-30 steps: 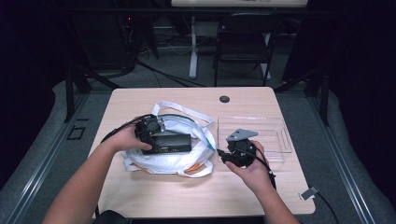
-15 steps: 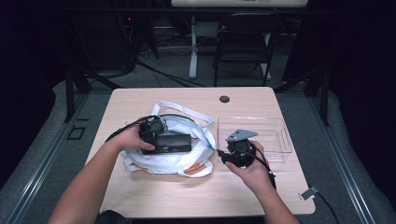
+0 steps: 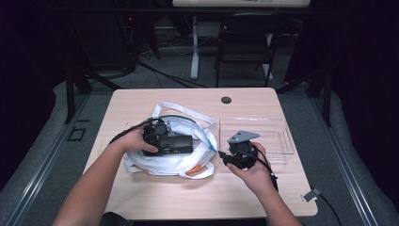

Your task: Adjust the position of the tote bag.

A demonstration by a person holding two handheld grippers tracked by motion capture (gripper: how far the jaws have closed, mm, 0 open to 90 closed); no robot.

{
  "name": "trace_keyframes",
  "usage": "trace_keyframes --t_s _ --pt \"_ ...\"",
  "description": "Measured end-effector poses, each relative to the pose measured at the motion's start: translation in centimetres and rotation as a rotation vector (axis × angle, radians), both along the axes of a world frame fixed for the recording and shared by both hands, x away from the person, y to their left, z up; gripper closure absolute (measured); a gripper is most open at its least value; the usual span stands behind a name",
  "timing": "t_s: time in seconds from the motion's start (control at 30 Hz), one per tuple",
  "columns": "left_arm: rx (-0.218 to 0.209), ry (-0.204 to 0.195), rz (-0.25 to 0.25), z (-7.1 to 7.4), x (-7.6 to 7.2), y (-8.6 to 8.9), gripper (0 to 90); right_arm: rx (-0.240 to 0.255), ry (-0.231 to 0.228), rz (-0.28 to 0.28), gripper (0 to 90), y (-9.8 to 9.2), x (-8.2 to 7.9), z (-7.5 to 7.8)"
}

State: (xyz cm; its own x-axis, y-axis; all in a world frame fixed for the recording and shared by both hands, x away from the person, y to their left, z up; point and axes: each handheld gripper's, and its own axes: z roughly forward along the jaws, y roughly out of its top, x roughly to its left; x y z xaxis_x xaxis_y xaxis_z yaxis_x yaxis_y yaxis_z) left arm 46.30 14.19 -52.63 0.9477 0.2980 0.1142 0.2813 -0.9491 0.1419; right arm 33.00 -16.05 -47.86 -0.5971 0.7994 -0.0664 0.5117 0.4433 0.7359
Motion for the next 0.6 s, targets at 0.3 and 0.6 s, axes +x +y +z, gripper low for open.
trace_keyframes --t_s 0.3,0.6 --pt "0.013 -0.010 -0.047 0.12 -0.41 -0.10 34.8 0.000 0.004 0.008 48.6 0.17 -0.01 -0.14" --pt "0.027 -0.035 -0.079 0.22 -0.89 -0.06 38.0 0.000 0.005 0.007 48.5 0.21 -0.05 -0.12"
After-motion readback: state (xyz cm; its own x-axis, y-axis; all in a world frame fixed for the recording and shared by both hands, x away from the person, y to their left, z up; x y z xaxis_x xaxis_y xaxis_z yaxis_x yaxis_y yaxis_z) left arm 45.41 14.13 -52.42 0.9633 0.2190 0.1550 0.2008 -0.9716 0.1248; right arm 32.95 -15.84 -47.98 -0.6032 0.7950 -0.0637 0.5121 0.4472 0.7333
